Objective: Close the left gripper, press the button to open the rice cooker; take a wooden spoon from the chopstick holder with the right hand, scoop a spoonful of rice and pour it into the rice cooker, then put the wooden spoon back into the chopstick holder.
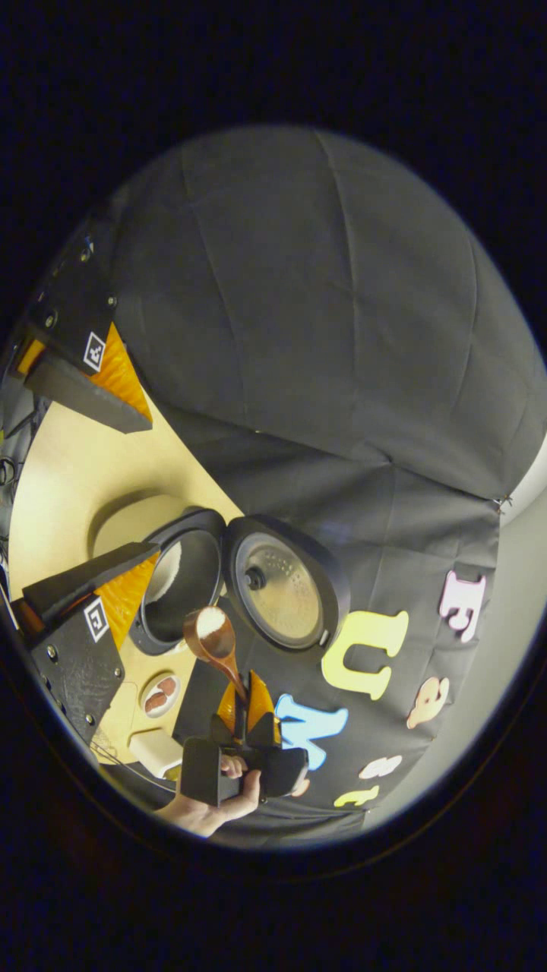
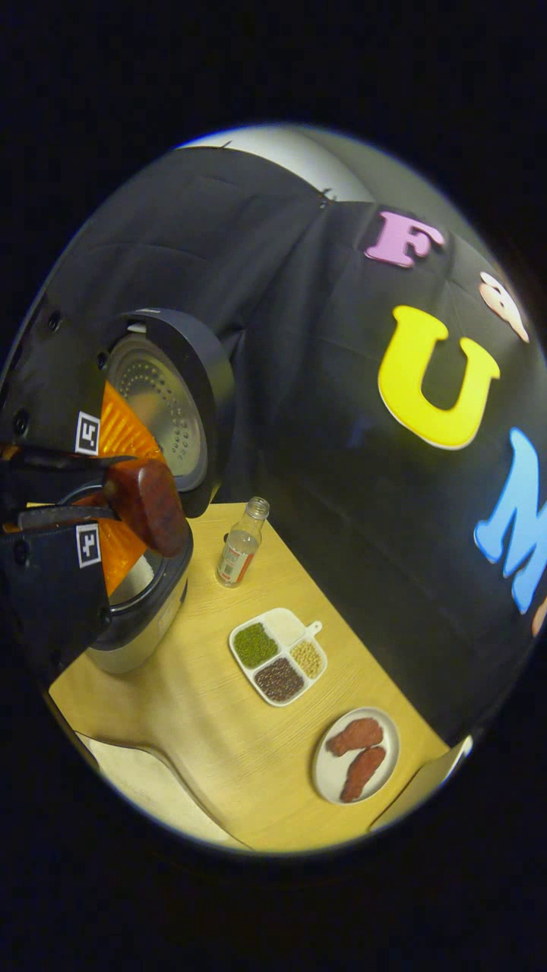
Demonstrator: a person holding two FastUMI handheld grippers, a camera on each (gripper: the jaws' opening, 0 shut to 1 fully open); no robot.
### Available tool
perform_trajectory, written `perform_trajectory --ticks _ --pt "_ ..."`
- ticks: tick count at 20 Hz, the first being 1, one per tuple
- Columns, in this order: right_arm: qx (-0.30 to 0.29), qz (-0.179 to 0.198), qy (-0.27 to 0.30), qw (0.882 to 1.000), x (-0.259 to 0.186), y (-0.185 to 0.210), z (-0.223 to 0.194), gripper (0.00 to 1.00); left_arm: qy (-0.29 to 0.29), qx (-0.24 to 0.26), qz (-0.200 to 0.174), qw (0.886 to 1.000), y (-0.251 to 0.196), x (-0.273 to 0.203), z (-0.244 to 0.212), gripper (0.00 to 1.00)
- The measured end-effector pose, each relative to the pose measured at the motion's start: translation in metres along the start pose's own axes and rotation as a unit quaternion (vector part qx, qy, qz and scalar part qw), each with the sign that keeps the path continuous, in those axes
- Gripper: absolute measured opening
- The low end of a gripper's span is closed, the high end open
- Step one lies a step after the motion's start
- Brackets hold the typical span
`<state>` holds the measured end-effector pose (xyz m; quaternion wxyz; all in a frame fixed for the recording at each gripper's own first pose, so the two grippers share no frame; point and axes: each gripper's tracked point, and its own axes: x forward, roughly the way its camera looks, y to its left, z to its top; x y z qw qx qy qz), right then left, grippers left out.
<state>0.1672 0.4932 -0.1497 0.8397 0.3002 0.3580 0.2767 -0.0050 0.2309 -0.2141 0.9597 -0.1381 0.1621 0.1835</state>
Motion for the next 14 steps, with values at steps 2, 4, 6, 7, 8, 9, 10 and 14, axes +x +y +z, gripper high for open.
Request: perform_trajectory --ticks 2,4,6,7,8,9,10,14 --pt "-0.066 0.000 0.001 0.998 0.008 0.010 -0.008 0.19 0.000 0.000 0.009 1.000 0.007 0.002 0.000 0.92" --pt "-0.127 0.005 -0.021 0.992 0.014 0.022 -0.006 0.19 -0.002 0.000 0.015 1.000 0.010 0.003 0.000 0.92" --pt "-0.176 0.008 -0.039 0.984 0.013 0.028 -0.005 0.18 0.000 -0.003 0.018 1.000 0.010 0.006 -0.002 0.91" --pt "-0.199 0.006 -0.045 0.979 0.015 0.030 -0.006 0.18 0.002 -0.006 0.019 1.000 0.009 0.009 -0.004 0.91" --pt "-0.224 0.002 -0.048 0.973 0.017 0.029 -0.007 0.15 0.003 -0.007 0.019 1.000 0.008 0.011 -0.005 0.91" --pt "-0.246 -0.003 -0.052 0.968 0.019 0.028 -0.006 0.19 0.004 -0.006 0.020 1.000 0.008 0.012 -0.006 0.92" --pt "-0.267 -0.004 -0.057 0.962 0.020 0.027 -0.005 0.19 0.003 -0.001 0.025 1.000 0.010 0.014 -0.006 0.92" --pt "-0.339 -0.006 -0.059 0.939 0.024 0.022 -0.008 0.19 0.003 -0.002 0.037 0.999 0.019 0.017 -0.003 0.92"
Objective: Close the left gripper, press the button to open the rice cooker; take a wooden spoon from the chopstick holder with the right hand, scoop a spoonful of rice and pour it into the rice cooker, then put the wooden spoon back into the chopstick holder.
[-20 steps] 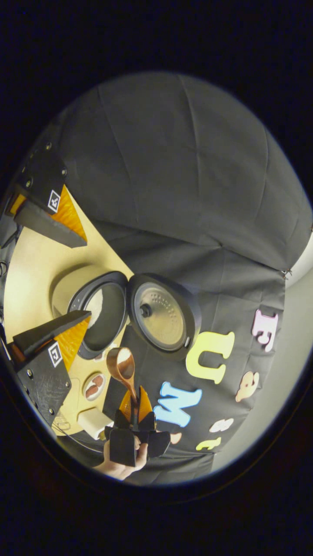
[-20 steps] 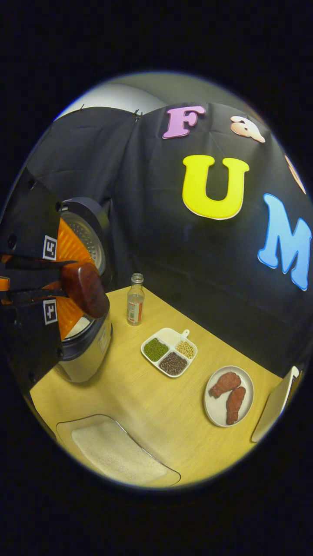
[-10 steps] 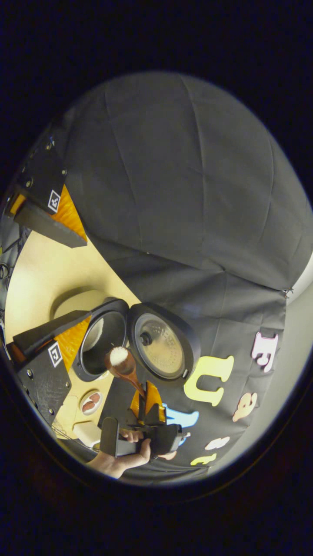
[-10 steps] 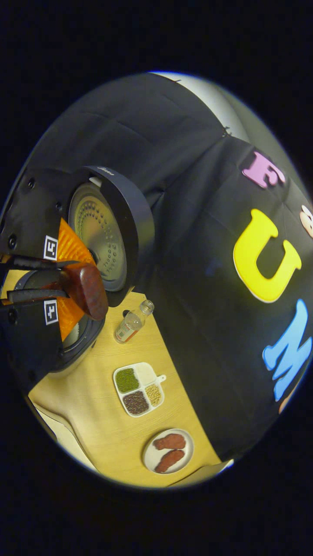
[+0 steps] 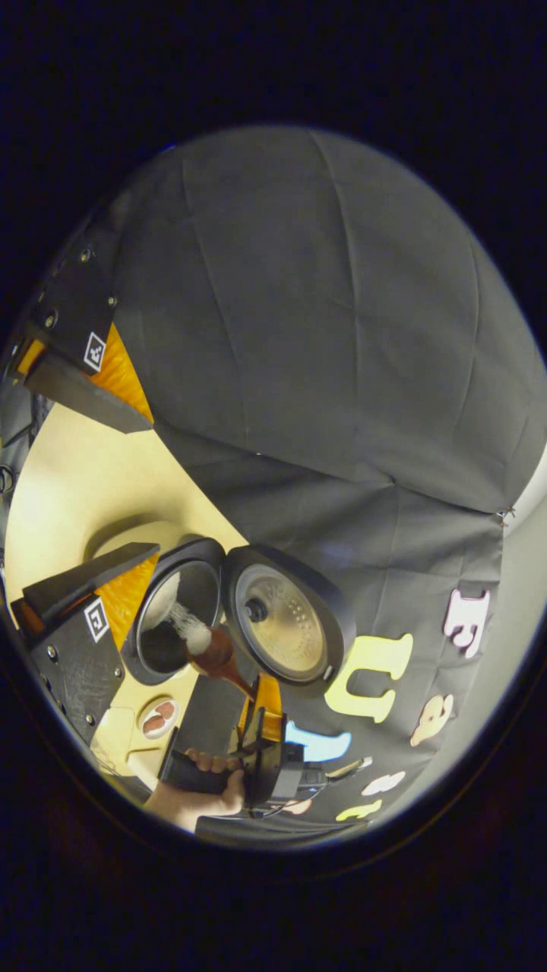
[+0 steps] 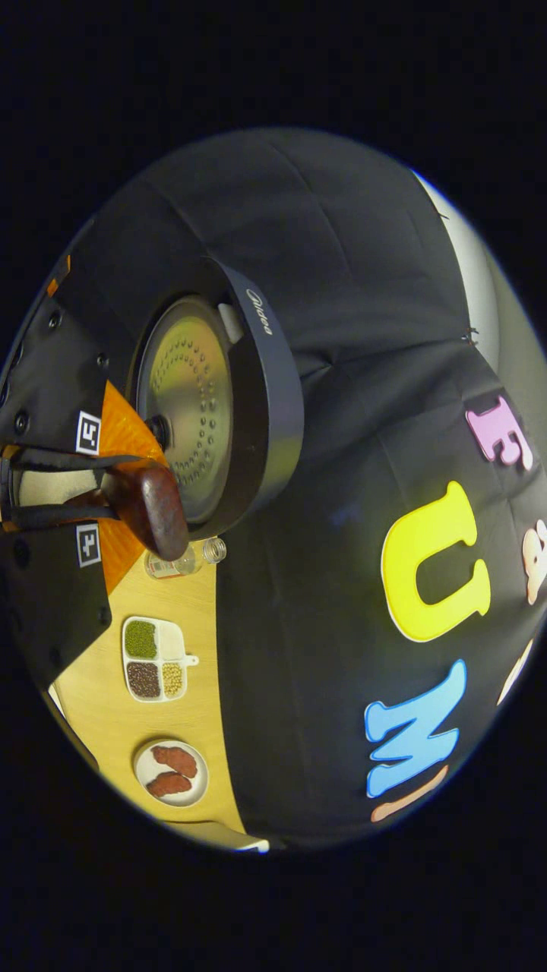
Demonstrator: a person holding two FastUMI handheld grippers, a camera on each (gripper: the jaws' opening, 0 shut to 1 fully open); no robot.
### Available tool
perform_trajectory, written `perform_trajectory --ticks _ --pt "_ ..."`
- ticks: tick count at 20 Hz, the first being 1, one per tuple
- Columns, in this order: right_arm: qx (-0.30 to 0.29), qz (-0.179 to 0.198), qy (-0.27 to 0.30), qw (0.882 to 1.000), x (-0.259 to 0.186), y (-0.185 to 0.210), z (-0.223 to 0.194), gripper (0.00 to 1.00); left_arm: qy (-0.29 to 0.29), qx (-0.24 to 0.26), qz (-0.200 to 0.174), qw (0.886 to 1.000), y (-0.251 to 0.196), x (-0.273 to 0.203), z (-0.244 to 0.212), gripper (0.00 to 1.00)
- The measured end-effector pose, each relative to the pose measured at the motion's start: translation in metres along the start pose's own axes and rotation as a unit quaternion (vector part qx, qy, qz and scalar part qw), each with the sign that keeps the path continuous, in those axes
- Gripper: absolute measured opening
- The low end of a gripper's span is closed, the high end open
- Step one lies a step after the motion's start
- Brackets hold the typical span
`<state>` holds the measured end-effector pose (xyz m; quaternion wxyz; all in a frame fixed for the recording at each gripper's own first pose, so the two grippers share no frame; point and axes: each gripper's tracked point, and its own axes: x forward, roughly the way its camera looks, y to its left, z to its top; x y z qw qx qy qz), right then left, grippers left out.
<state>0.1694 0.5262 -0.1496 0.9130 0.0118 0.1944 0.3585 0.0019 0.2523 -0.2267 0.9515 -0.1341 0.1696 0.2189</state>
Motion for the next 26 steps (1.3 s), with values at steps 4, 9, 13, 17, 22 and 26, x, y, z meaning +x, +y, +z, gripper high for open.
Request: perform_trajectory --ticks 4,9,13,17,22,26 --pt "-0.090 0.035 -0.004 0.995 0.002 0.014 -0.008 0.19 -0.003 0.002 0.000 1.000 0.001 0.002 0.001 0.92" --pt "-0.249 0.071 -0.001 0.966 0.005 0.029 -0.032 0.19 0.002 0.002 0.003 1.000 0.000 0.002 -0.004 0.91" --pt "-0.317 0.094 0.010 0.944 0.001 0.034 -0.053 0.19 0.001 -0.004 0.005 1.000 0.005 -0.002 -0.004 0.92" --pt "-0.299 0.089 -0.001 0.950 -0.004 0.038 -0.048 0.19 -0.002 0.008 0.005 1.000 0.005 -0.008 -0.003 0.91" --pt "-0.213 0.070 -0.011 0.975 -0.022 0.027 -0.020 0.19 -0.005 0.035 -0.014 0.999 -0.016 -0.014 -0.003 0.92" --pt "-0.142 0.048 -0.042 0.988 -0.060 0.013 0.019 0.19 -0.008 0.044 -0.039 0.998 -0.039 -0.014 -0.003 0.92"
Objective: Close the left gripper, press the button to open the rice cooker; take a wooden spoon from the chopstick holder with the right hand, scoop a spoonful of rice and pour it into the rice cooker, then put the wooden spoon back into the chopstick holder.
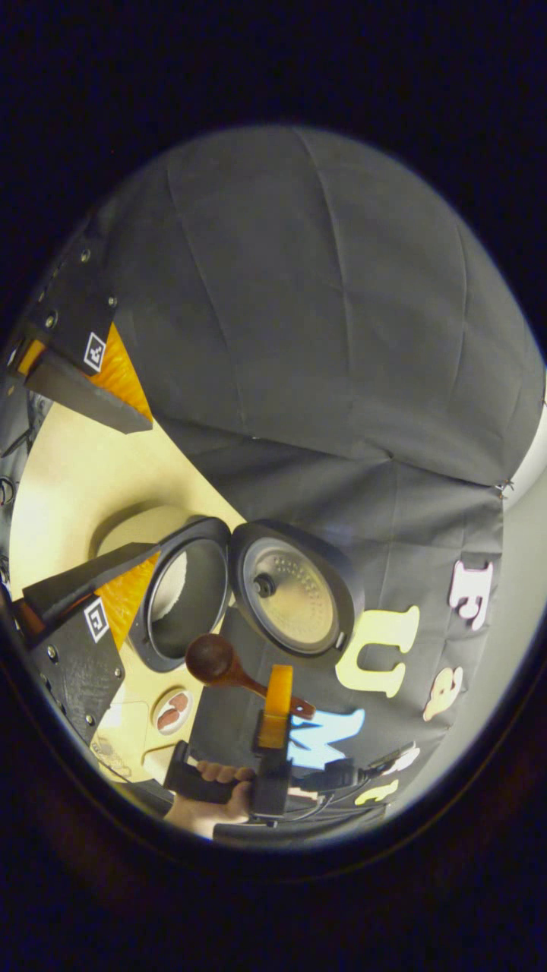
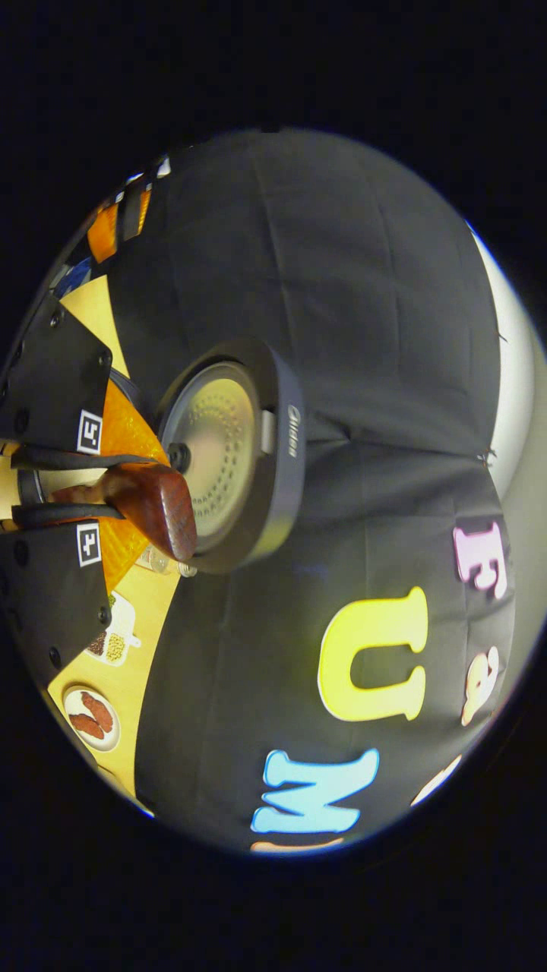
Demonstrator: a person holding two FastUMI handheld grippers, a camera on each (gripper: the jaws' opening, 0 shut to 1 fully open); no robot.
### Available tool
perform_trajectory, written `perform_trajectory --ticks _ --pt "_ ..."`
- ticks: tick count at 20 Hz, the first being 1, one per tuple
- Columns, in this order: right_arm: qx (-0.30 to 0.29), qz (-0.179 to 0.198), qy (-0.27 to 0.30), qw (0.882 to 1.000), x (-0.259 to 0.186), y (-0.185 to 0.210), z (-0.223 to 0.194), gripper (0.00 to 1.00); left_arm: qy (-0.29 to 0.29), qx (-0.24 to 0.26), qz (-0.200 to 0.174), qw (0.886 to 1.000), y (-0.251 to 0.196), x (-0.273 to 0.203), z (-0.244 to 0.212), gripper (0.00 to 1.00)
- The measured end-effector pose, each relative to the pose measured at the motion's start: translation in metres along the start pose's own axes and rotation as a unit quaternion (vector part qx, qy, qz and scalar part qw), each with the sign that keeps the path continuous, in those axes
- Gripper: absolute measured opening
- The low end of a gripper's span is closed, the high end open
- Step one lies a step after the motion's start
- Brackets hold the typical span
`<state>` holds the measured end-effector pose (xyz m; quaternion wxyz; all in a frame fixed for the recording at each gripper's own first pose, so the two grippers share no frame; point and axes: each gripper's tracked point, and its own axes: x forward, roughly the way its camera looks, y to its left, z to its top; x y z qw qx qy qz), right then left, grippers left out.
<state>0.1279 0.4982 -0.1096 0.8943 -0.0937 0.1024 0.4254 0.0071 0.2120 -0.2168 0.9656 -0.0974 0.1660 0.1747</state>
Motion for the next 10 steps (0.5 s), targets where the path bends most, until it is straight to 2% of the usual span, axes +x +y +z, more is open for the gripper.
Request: perform_trajectory --ticks 3,4,5,6,7,8,10 --pt "0.031 -0.025 -0.034 0.999 -0.034 -0.024 0.026 0.19 0.002 0.008 -0.022 1.000 -0.019 -0.001 0.000 0.92" --pt "0.041 -0.035 -0.040 0.998 -0.046 -0.034 0.032 0.16 0.002 0.012 -0.031 0.999 -0.027 -0.001 0.000 0.92" --pt "0.053 -0.047 -0.046 0.996 -0.057 -0.044 0.035 0.19 0.002 0.016 -0.041 0.999 -0.035 -0.001 0.001 0.92" --pt "0.069 -0.057 -0.051 0.995 -0.069 -0.054 0.038 0.16 0.001 0.022 -0.051 0.998 -0.044 -0.001 0.002 0.92" --pt "0.086 -0.068 -0.058 0.992 -0.082 -0.065 0.042 0.19 0.001 0.028 -0.061 0.998 -0.052 -0.001 0.002 0.92" --pt "0.100 -0.082 -0.064 0.989 -0.096 -0.078 0.043 0.16 0.002 0.032 -0.073 0.997 -0.062 -0.001 0.002 0.92" --pt "0.125 -0.122 -0.076 0.982 -0.127 -0.110 0.041 0.16 0.004 0.039 -0.100 0.994 -0.083 -0.001 0.000 0.91"
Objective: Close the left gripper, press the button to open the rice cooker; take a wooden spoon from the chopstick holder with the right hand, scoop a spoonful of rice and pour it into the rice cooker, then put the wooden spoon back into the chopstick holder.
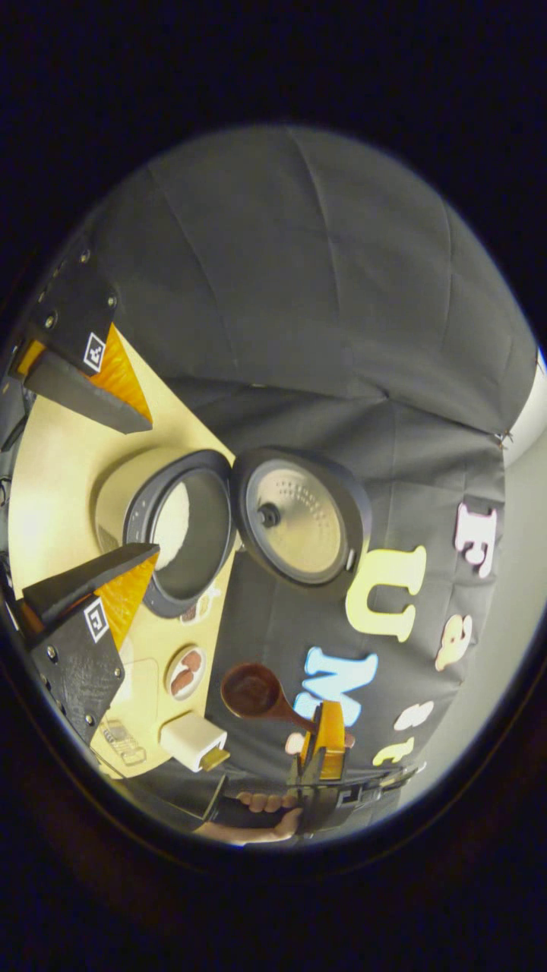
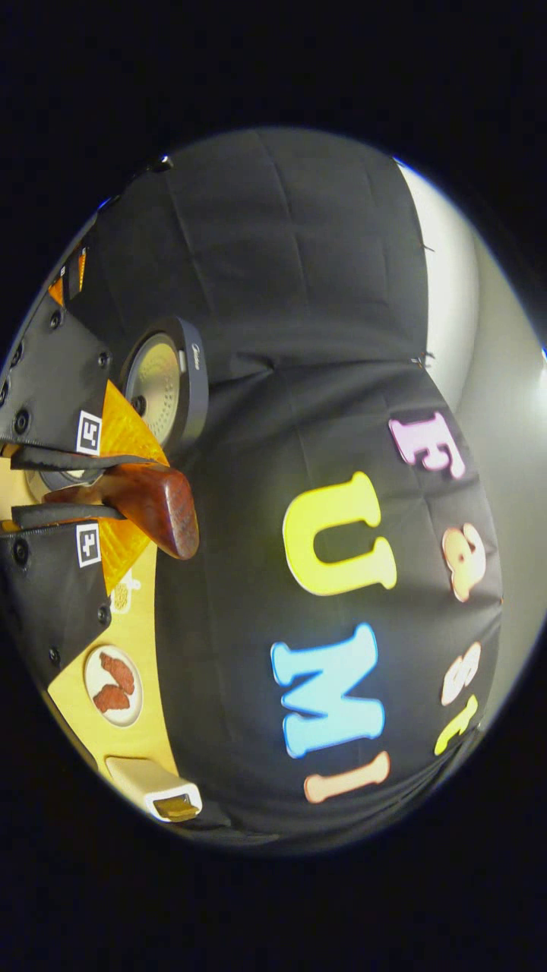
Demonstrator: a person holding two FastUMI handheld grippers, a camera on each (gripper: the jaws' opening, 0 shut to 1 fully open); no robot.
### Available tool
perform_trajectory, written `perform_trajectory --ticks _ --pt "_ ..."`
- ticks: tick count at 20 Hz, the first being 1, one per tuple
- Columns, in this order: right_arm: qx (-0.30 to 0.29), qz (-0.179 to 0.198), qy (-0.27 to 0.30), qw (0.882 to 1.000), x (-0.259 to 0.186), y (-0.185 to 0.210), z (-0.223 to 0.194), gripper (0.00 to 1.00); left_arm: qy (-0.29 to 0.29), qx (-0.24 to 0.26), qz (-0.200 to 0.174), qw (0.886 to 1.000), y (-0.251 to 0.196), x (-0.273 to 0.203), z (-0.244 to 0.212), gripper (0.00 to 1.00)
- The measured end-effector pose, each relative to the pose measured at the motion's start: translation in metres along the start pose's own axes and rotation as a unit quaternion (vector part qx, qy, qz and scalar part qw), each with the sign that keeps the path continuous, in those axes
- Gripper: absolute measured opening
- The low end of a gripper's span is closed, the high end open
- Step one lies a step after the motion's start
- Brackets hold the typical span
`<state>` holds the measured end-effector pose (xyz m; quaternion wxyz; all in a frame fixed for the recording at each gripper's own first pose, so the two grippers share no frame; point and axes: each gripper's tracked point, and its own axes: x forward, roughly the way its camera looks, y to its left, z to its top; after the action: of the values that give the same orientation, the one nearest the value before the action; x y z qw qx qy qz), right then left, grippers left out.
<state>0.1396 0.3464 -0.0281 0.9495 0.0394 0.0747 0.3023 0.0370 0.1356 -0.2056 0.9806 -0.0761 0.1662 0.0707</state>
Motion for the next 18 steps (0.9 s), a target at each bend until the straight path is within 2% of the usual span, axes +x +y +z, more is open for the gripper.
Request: perform_trajectory --ticks 1,4,7,9,14,18 --pt "0.012 -0.023 -0.005 1.000 -0.012 -0.021 0.003 0.19 0.001 0.005 -0.015 1.000 -0.012 0.002 0.001 0.92" --pt "0.059 -0.099 -0.013 0.993 -0.054 -0.083 -0.003 0.16 0.001 0.023 -0.055 0.998 -0.044 0.012 0.003 0.92" --pt "0.101 -0.168 -0.014 0.981 -0.097 -0.141 -0.018 0.19 0.002 0.028 -0.089 0.996 -0.074 0.018 0.007 0.91" --pt "0.123 -0.209 -0.022 0.970 -0.124 -0.176 -0.026 0.16 0.006 0.028 -0.106 0.994 -0.091 0.023 0.008 0.91" --pt "0.175 -0.297 -0.028 0.938 -0.182 -0.259 -0.056 0.16 0.014 0.033 -0.124 0.992 -0.119 0.033 0.015 0.91" --pt "0.202 -0.334 0.000 0.921 -0.203 -0.300 -0.097 0.19 0.016 0.042 -0.115 0.992 -0.133 0.037 0.022 0.91"
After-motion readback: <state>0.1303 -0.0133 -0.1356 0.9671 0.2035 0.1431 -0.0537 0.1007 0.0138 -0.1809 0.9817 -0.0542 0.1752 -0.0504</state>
